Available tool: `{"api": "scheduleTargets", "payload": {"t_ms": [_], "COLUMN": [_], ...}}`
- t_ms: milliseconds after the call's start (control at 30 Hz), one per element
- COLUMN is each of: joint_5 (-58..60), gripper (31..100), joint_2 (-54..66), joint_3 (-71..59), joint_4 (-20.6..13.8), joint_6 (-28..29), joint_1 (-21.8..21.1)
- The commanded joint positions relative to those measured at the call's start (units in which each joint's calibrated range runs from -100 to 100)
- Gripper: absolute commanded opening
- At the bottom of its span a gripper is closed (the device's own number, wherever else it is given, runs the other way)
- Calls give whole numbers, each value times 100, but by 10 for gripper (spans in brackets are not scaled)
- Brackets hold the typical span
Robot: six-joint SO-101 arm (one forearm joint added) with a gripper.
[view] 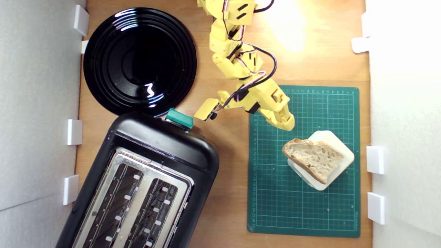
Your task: Pick bread and place in toaster
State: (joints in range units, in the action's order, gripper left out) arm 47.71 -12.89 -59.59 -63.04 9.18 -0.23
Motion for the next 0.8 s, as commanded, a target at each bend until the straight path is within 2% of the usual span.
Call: {"api": "scheduleTargets", "payload": {"t_ms": [0, 600, 667, 767], "joint_5": [178, 169, 178, 178], "gripper": [505, 506, 520, 579], "joint_2": [50, 116, 116, 116], "joint_3": [244, 244, 244, 244], "joint_4": [-42, 66, 66, 66], "joint_6": [-27, 15, 21, 26], "joint_1": [-42, 55, 112, 120]}}
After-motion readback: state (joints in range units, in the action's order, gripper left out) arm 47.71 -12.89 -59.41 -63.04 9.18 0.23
